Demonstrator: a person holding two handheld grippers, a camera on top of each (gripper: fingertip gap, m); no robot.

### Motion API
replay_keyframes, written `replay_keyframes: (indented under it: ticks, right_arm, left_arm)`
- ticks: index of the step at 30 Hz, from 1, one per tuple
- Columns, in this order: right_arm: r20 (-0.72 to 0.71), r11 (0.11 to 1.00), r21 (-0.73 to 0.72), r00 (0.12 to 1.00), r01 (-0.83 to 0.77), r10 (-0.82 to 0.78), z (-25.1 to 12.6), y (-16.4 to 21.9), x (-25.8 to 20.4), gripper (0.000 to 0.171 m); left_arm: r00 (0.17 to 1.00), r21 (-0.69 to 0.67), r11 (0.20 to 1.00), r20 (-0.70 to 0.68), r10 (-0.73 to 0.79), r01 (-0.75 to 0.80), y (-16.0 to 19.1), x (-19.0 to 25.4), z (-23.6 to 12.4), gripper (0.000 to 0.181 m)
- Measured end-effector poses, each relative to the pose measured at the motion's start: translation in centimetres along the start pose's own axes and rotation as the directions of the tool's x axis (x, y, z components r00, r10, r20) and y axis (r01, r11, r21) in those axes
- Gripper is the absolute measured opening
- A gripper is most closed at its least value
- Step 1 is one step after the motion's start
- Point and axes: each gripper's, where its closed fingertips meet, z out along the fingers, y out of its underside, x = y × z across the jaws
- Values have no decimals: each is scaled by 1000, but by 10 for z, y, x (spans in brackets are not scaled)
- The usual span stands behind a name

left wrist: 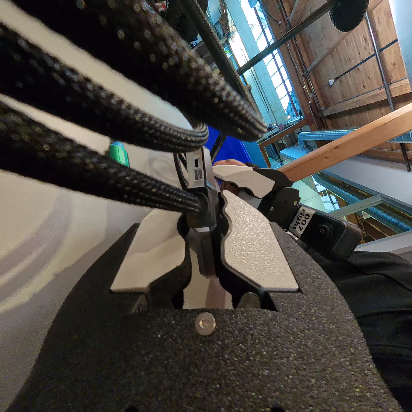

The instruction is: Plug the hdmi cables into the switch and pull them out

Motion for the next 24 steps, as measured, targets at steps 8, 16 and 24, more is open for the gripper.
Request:
replay_keyframes:
  ticks: [8,16,24]
  right_arm:
    - [-23,999,5,999,41,-41,-1,-6,-4,15]
    - [-26,999,-13,999,32,-32,2,-9,-9,14]
    - [-23,999,-30,1000,14,-15,5,-16,-19,12]
  left_arm:
    - [996,23,997,-29,-79,79,-2,-1,-2,23]
    - [990,41,989,9,-139,139,-2,-9,-1,24]
    - [975,22,975,36,-221,220,6,-15,3,27]
